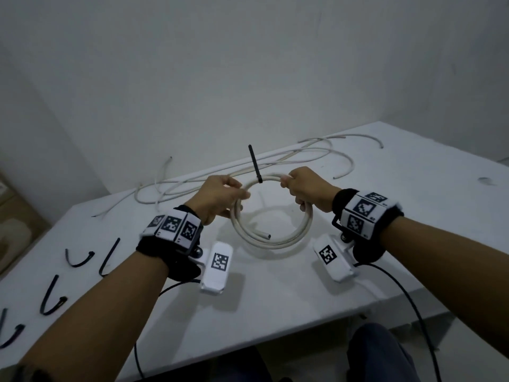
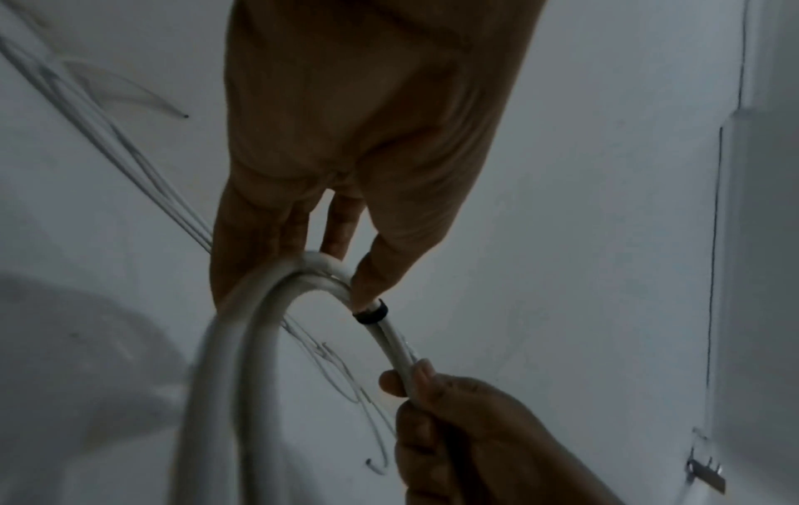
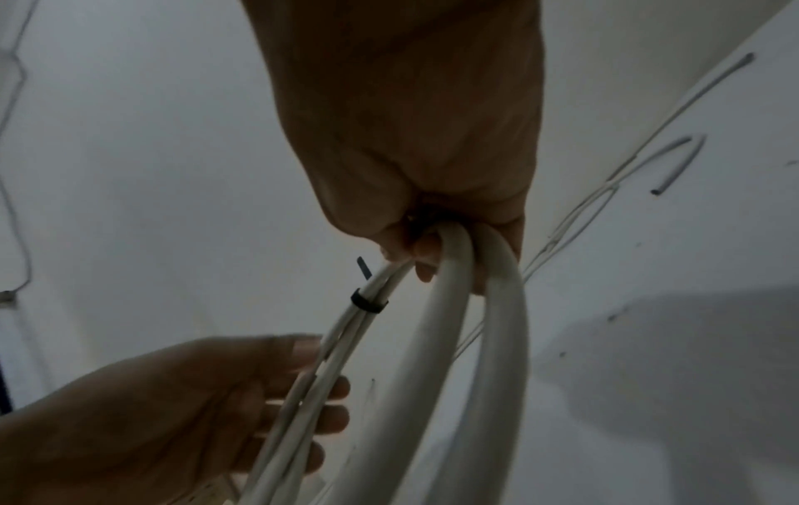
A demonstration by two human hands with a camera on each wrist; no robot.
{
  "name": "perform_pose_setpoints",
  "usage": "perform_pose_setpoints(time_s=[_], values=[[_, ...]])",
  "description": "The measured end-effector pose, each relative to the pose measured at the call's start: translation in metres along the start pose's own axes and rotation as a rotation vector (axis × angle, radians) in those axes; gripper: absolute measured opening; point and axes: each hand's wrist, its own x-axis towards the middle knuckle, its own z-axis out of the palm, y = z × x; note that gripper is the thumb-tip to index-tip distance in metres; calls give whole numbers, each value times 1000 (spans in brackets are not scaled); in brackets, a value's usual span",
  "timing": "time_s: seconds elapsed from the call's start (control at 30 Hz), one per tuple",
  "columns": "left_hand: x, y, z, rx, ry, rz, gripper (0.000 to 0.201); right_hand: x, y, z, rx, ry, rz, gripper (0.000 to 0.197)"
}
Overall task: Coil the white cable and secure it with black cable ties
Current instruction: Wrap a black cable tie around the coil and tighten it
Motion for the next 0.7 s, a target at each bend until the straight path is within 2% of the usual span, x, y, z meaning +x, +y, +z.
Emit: perform_pose_setpoints(time_s=[0.07, 0.17, 0.33, 0.47, 0.6, 0.7], values=[[4, -8, 2, 60, 1, -10, 20, 9, 3, 0, -8, 1, 61, 21], [14, -20, 6, 123, 7, -13, 32, 23, 6, 5, -30, 5, 150, 21], [38, -45, 22, 306, 17, -39, 49, 43, 11, 12, -160, -57, 258, 29], [40, -45, 30, 414, 52, 0, 49, 43, 12, 9, -310, -51, 288, 34], [44, -46, 29, 462, 72, 38, 48, 47, 17, 7, -474, -39, 225, 34], [44, -45, 28, 464, 81, 65, 45, 46, 17, 0, -494, -67, 213, 33]])
